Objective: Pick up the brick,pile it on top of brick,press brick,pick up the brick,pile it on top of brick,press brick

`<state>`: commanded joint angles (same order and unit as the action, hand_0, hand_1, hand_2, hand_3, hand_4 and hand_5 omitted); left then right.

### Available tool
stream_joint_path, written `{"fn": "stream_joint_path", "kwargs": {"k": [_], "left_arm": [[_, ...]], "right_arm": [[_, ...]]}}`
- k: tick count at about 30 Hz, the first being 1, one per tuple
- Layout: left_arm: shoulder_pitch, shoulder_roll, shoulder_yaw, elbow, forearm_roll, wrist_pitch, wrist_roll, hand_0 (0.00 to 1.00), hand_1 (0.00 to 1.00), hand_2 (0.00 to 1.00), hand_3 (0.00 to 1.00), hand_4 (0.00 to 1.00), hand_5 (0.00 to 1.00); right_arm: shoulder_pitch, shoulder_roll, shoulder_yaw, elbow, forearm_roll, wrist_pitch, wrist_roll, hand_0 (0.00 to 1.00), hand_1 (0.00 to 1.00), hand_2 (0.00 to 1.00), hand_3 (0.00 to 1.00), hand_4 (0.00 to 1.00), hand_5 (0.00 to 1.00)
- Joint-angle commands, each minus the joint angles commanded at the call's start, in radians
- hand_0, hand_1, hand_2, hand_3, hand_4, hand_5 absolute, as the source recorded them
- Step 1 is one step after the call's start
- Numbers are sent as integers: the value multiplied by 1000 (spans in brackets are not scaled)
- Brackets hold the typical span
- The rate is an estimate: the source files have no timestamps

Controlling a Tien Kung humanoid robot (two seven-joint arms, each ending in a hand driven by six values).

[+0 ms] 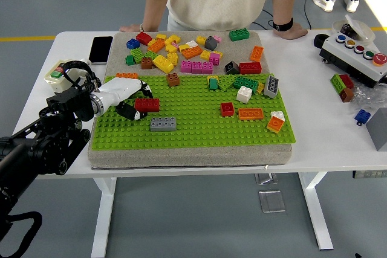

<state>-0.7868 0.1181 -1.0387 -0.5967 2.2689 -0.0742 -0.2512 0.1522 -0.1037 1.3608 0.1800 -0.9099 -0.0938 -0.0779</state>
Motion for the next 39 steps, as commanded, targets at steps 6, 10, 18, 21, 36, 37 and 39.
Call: {"fn": "stream_joint_path", "kwargs": {"k": [6, 10, 18, 21, 36, 37, 39], "left_arm": [[-3, -2, 1, 4, 0, 6, 1, 791, 752, 695, 635, 722, 155], [-2, -3, 3, 6, 0, 13, 1, 783, 744, 675, 618, 707, 139], [2, -5, 2, 6, 0, 26, -5, 749, 720, 625, 572, 595, 77], [4, -4, -3, -2, 0, 26, -5, 687, 665, 608, 555, 489, 21], [30, 17, -43, -107, 0, -34, 16, 655, 636, 599, 549, 465, 22], [35, 20, -46, -124, 0, -45, 20, 661, 638, 603, 553, 506, 35], [45, 28, -53, -154, 0, -63, 28, 661, 638, 603, 553, 506, 35]], "right_arm": [[1, 0, 1, 0, 2, 0, 0, 753, 687, 732, 735, 998, 641], [1, 0, 2, 0, 3, -1, 2, 754, 687, 733, 736, 998, 641], [1, 0, 4, 0, 4, -1, 3, 754, 687, 733, 738, 998, 641], [1, -1, 6, 0, 5, 0, 2, 753, 687, 733, 737, 998, 641], [-3, -4, 14, 0, 6, 1, 5, 753, 688, 733, 737, 998, 642], [-3, -5, 16, 0, 6, 1, 5, 753, 688, 733, 737, 998, 642], [-4, -7, 18, 0, 5, 2, 5, 753, 688, 733, 737, 998, 642]]}}
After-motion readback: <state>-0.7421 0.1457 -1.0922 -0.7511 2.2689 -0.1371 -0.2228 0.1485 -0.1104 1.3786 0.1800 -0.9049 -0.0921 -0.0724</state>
